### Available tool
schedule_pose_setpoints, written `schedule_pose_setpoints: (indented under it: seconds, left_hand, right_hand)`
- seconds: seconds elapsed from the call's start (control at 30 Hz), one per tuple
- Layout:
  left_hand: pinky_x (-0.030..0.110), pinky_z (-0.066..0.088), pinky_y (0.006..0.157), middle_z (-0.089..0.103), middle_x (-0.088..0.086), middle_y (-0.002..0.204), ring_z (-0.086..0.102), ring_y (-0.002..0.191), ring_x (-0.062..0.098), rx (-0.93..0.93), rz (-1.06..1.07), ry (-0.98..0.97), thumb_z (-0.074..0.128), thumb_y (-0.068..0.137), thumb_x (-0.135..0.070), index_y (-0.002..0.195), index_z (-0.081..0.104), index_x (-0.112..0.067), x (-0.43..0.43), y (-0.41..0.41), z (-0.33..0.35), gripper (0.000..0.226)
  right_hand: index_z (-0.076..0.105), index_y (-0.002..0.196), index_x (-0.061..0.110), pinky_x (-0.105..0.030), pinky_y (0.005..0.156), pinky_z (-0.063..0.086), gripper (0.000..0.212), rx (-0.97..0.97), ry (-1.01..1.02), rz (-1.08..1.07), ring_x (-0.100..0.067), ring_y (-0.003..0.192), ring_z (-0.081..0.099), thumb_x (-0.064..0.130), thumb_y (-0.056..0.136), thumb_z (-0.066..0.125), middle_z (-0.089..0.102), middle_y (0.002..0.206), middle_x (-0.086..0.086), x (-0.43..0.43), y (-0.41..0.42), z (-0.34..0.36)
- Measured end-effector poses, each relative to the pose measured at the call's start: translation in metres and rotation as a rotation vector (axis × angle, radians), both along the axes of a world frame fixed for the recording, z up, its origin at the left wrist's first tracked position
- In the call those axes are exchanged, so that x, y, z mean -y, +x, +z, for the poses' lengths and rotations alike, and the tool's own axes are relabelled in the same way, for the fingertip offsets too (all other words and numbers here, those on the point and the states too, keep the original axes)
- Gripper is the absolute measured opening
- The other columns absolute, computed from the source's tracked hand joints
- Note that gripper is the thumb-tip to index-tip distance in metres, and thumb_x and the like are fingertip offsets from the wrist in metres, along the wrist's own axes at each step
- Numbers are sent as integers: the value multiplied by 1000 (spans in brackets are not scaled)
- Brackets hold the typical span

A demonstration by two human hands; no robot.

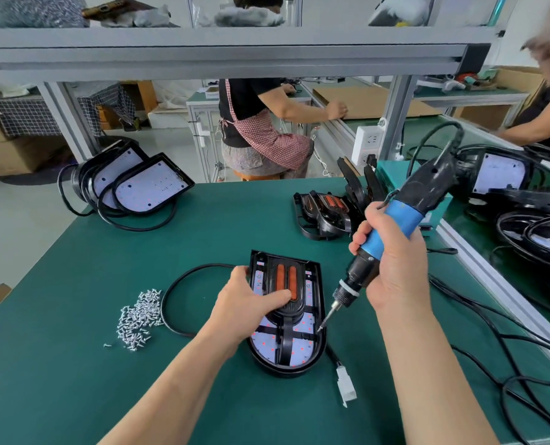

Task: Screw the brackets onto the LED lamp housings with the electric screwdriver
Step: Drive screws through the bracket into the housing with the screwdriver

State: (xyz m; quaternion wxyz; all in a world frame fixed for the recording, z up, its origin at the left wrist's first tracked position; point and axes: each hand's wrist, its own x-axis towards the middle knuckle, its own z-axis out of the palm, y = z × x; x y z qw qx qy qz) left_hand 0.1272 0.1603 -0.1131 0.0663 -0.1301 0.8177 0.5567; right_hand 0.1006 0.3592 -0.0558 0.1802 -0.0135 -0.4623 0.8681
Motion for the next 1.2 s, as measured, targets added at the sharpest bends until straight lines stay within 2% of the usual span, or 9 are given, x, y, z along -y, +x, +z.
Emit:
schedule_pose_setpoints:
  seconds: [0.07,0.23,0.37,0.5,0.8,1.0,1.2]
  left_hand:
    - [44,54,96,72,-7,107,69,100,16,-1,5,13,83,44,-57,121,52,-23,-1,0,-1,90]
    - [43,55,94,72,-9,103,70,97,15,-19,11,26,81,41,-59,114,54,-26,-2,0,-3,84]
    - [43,55,95,71,-8,107,68,100,15,-14,13,32,82,44,-59,122,52,-23,-2,1,-4,91]
    - [42,55,93,71,-11,103,68,97,13,-24,15,34,83,48,-56,115,53,-27,-2,0,-5,79]
    - [44,55,95,71,-9,105,68,100,15,-17,10,45,84,50,-54,120,52,-24,-2,0,-7,82]
    - [43,55,94,72,-11,102,69,97,14,-23,5,42,84,53,-53,114,52,-29,-2,0,-8,73]
    - [44,55,93,72,-11,102,69,97,14,-32,1,47,83,53,-53,114,52,-29,-2,0,-7,73]
  right_hand:
    - [56,94,10,-25,50,44,12,-3,33,-16,-14,51,49,-1,94,62,53,62,1,8,6,-3]
    - [55,95,8,-26,50,46,14,4,45,-73,-15,50,49,-4,93,63,54,61,0,20,10,-3]
    - [54,95,7,-26,49,46,15,-8,64,-71,-16,50,48,-4,92,64,53,61,-1,24,11,-1]
    - [54,93,9,-25,49,45,17,-21,110,-50,-18,48,47,-4,91,64,53,60,-4,27,13,0]
    - [52,98,6,-24,51,45,17,-71,158,-38,-17,47,47,-4,92,64,51,58,-4,31,17,0]
    - [51,90,10,-24,52,46,20,-96,240,-10,-17,47,48,-5,91,64,51,56,-3,34,17,1]
    - [51,93,12,-25,53,47,21,-101,224,-26,-17,47,48,-4,91,65,51,56,-2,34,17,-2]
